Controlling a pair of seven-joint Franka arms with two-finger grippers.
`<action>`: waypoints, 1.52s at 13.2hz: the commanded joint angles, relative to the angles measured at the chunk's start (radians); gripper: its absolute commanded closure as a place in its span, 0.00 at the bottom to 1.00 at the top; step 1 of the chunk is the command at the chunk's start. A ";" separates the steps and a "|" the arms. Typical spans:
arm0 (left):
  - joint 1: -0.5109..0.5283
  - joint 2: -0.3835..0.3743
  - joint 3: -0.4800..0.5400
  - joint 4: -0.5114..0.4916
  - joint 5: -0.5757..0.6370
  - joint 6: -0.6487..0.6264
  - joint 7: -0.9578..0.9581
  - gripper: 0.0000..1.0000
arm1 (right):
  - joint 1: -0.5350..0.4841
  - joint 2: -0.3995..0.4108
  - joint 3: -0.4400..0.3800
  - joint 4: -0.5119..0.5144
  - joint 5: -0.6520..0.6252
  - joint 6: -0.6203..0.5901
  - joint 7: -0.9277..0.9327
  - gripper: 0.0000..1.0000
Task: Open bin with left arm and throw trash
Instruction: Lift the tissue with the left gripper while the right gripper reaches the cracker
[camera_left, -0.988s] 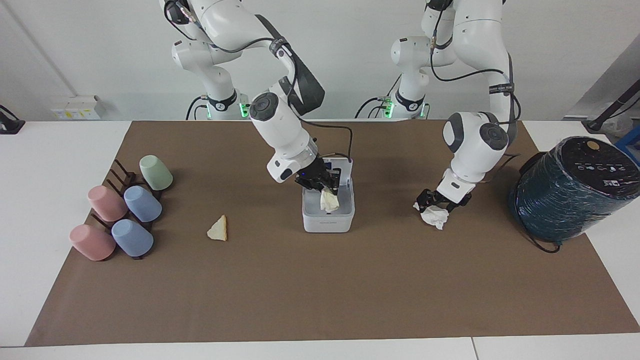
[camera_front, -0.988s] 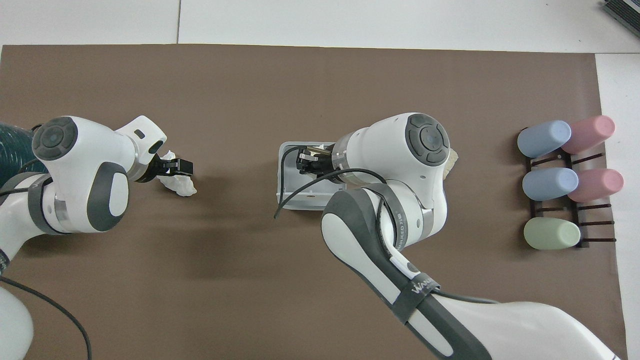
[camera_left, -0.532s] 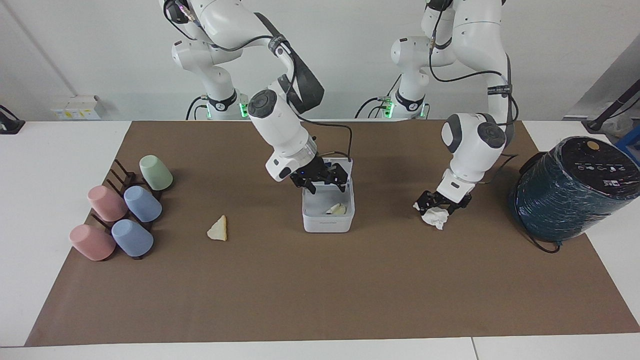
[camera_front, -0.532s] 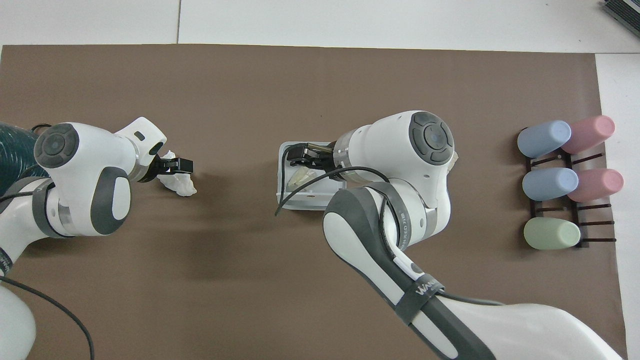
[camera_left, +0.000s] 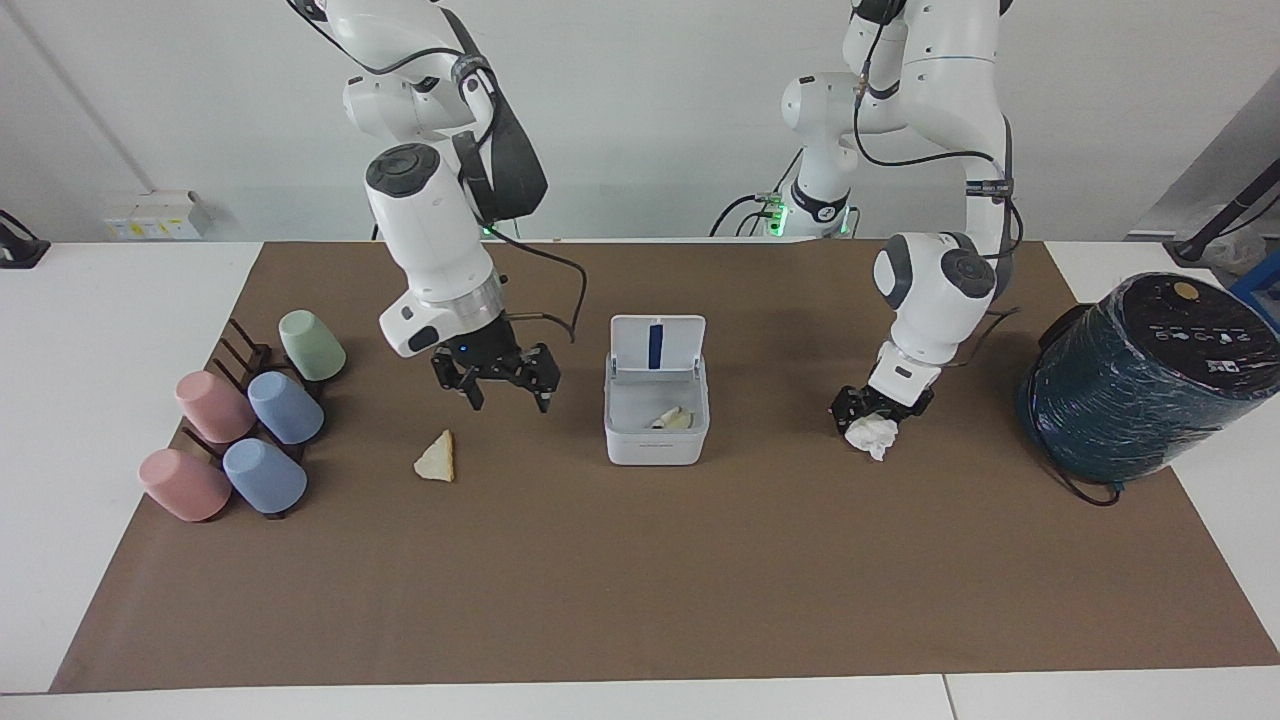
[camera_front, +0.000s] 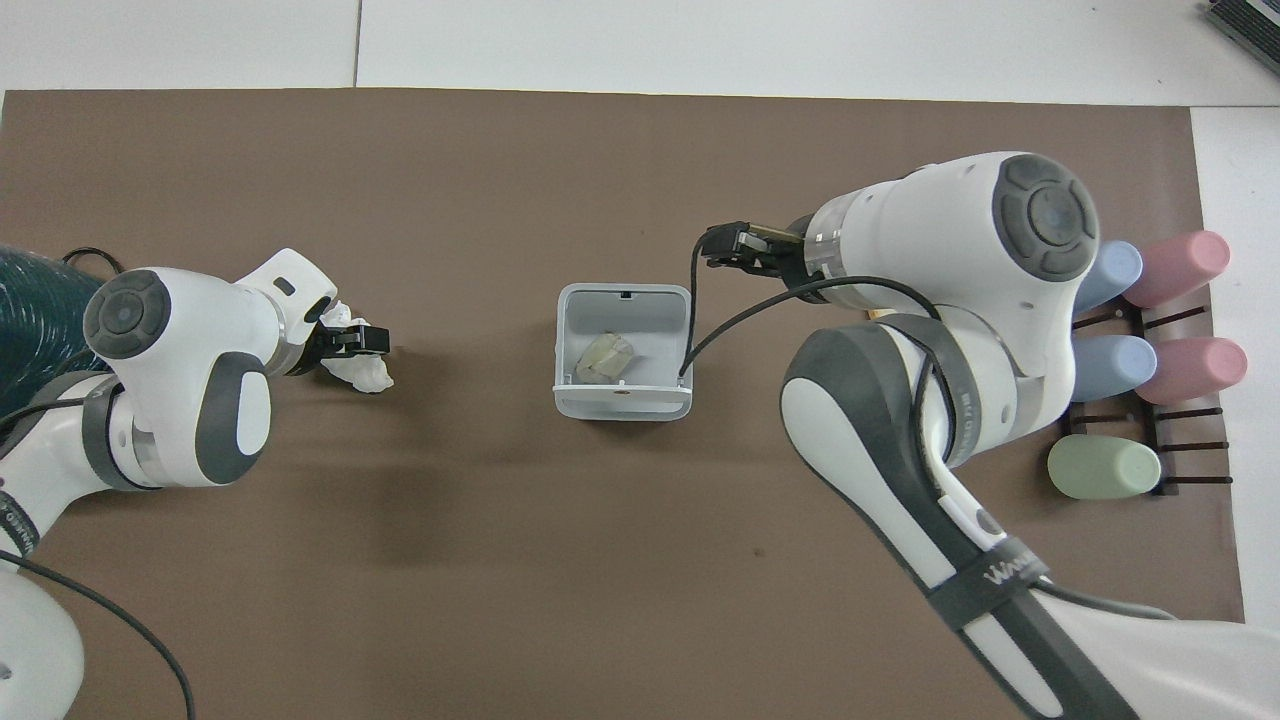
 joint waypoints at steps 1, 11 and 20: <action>-0.007 -0.004 0.000 -0.006 0.007 0.022 -0.026 1.00 | -0.039 -0.034 0.013 -0.145 -0.128 0.030 -0.041 0.00; -0.105 0.029 -0.004 0.325 -0.004 -0.294 -0.188 1.00 | -0.130 0.096 0.016 -0.269 -0.162 0.285 0.031 0.00; -0.456 0.048 -0.004 0.424 -0.010 -0.230 -0.687 1.00 | -0.139 0.098 0.016 -0.271 -0.162 0.285 0.020 1.00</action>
